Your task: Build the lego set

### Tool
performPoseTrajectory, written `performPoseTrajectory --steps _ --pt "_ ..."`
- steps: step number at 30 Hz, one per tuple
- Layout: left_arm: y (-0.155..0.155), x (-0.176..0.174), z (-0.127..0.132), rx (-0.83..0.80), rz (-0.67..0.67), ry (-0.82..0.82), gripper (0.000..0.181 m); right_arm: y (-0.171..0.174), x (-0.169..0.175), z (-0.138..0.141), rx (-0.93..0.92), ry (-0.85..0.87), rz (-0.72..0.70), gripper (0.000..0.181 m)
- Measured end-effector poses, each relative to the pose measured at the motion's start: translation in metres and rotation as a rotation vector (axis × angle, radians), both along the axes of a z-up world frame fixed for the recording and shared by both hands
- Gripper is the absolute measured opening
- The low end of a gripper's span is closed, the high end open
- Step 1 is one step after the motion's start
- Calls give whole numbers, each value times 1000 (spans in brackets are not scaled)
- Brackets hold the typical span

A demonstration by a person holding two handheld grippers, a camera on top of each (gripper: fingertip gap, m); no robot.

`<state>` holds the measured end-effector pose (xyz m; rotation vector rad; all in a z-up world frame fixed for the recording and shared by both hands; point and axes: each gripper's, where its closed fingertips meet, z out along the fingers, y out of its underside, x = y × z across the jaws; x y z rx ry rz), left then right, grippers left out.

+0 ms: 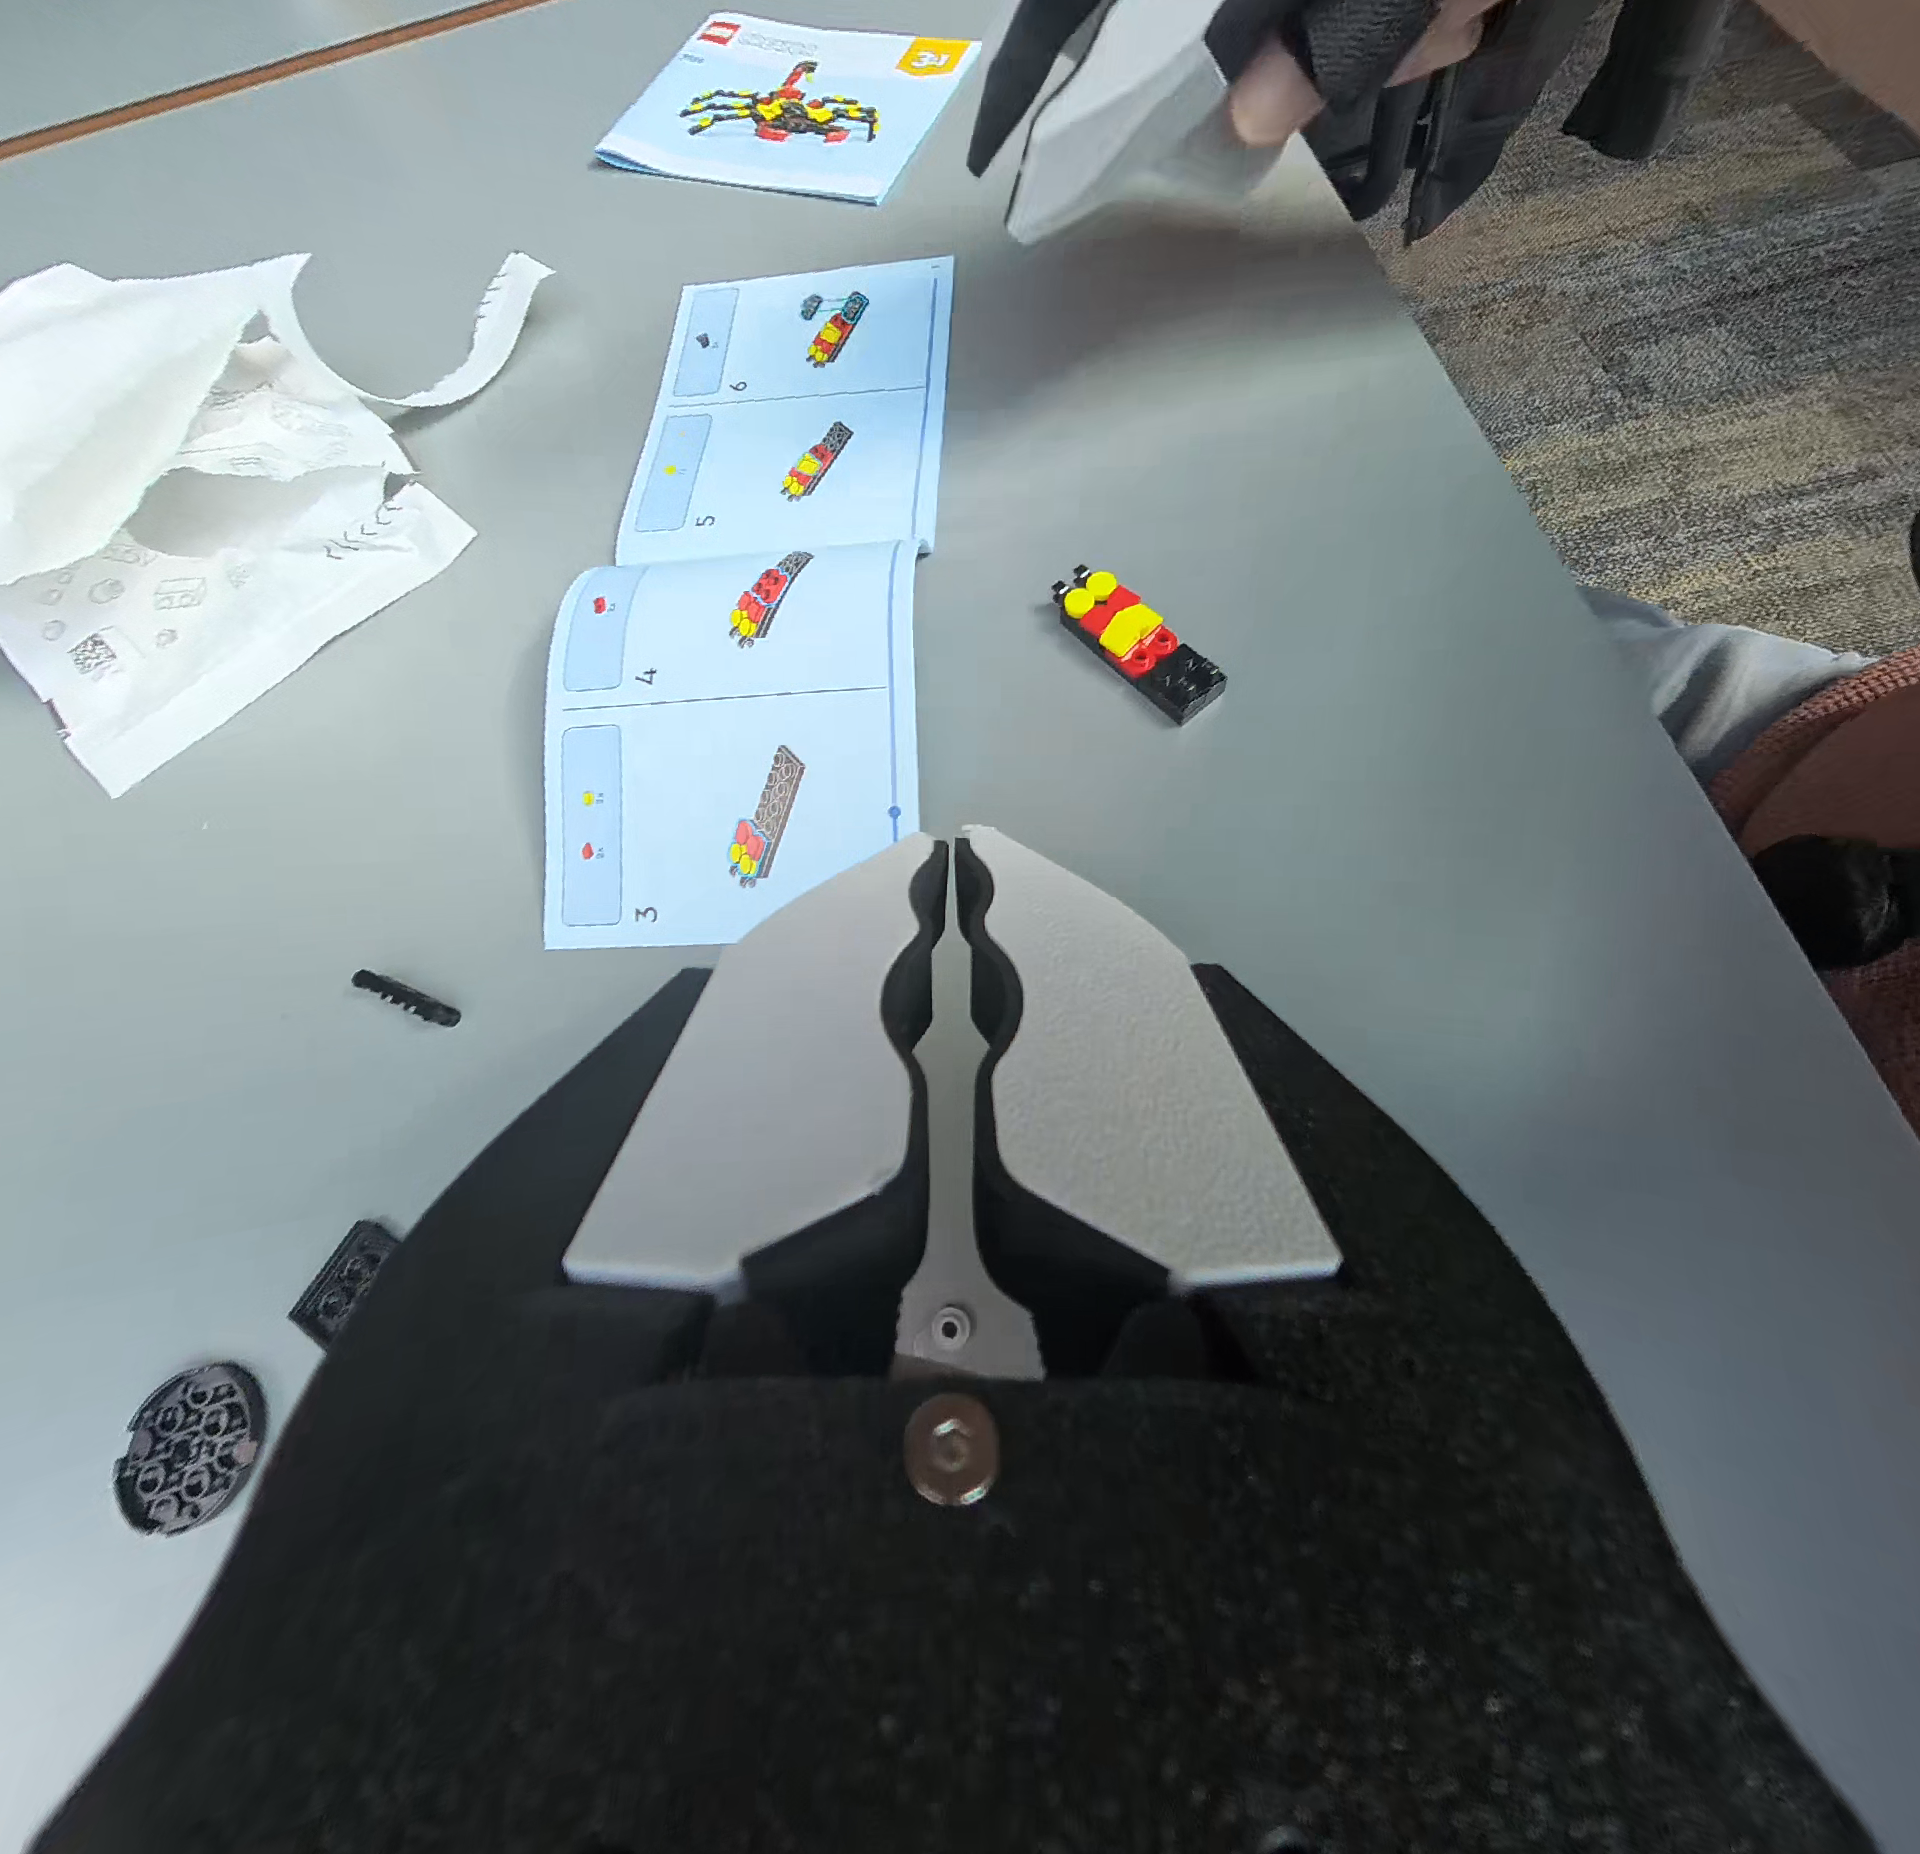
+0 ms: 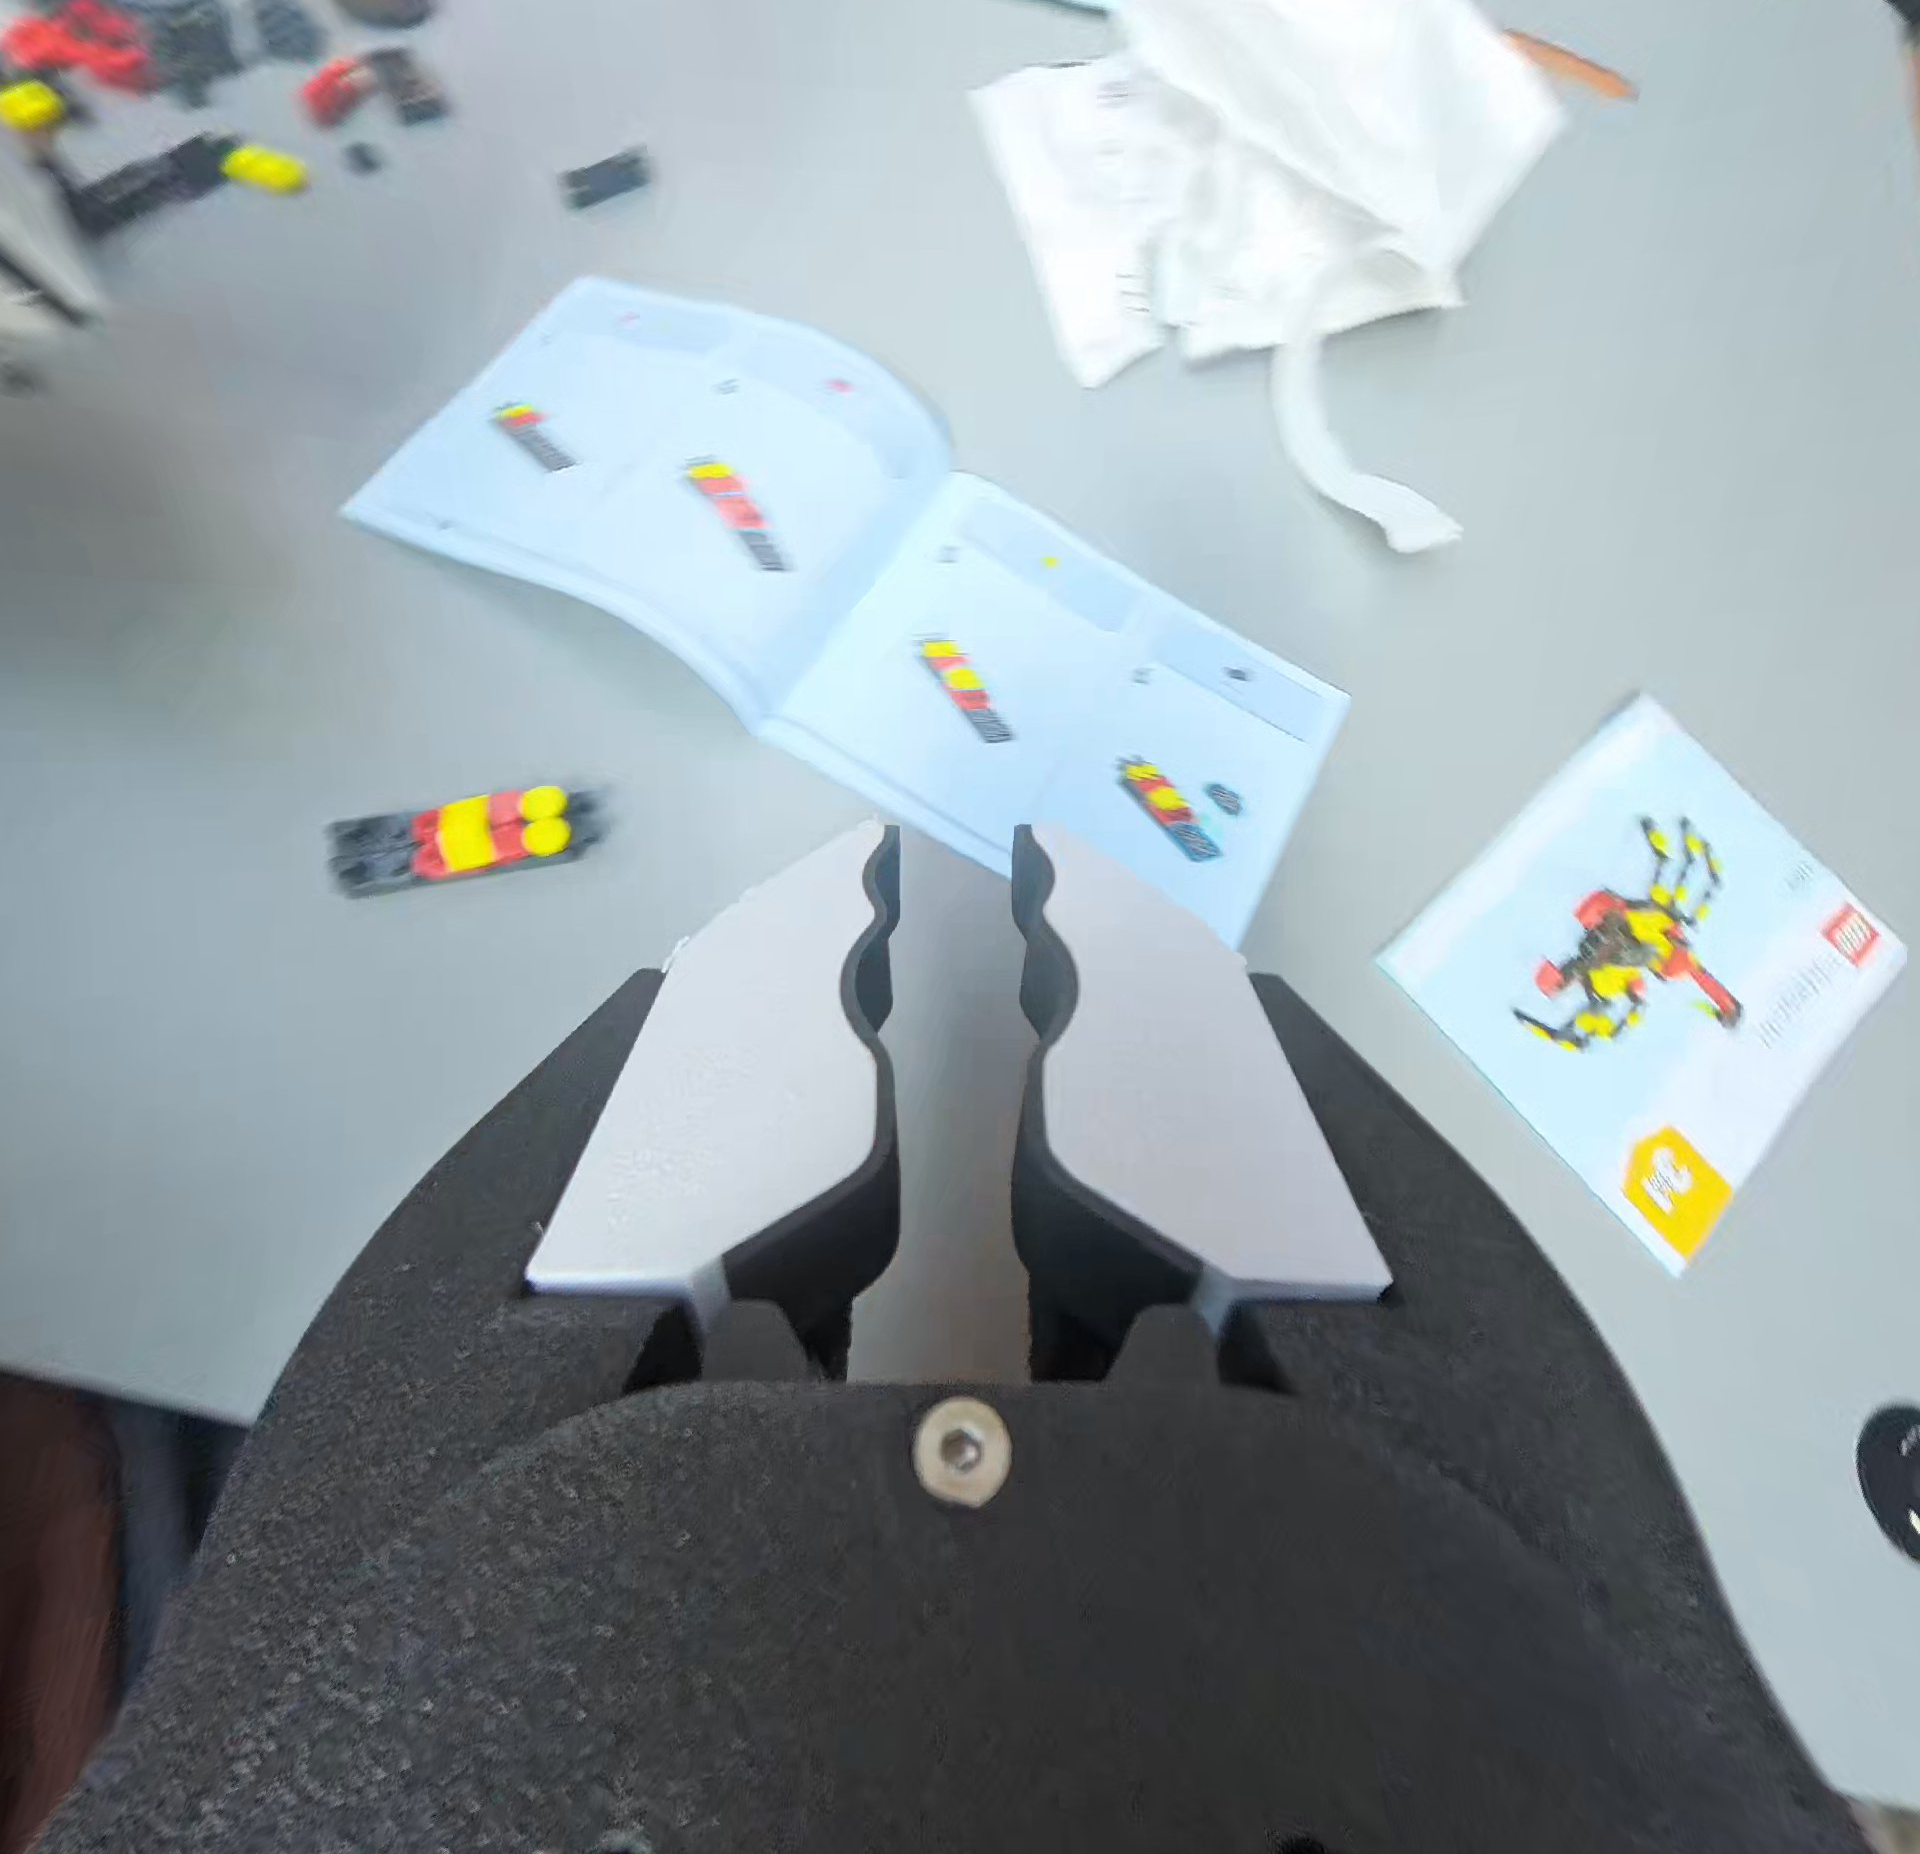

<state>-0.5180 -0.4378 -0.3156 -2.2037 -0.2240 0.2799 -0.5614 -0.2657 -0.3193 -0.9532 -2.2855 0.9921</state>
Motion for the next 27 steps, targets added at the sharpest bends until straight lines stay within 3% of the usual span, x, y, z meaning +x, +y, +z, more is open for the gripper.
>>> performPoseTrajectory --steps 1,4,8,16,21,23,25,27 --pt "-4 -3 1 -4 10 10 1 15 -12 -2 -40 -9 -86 20" --pt "-16 -14 8 -1 45 33 1 40 -33 -20 -30 -47 -240 20" --pt "-26 -17 11 21 51 12 1 41 -40 -52 84 -137 -286 22" --pt "-42 -20 29 64 72 14 0 37 -49 -56 25 -196 -324 35" --pt "-44 -20 35 82 72 17 0 29 -45 -57 -28 -209 -294 19" --pt "-44 -19 36 90 66 11 0 33 -46 -57 -13 -202 -318 25" --pt "-44 -18 38 94 62 10 0 34 -45 -55 3 -202 -319 43" --pt "-45 -19 39 102 65 7 0 31 -42 -58 -50 -238 -308 42"
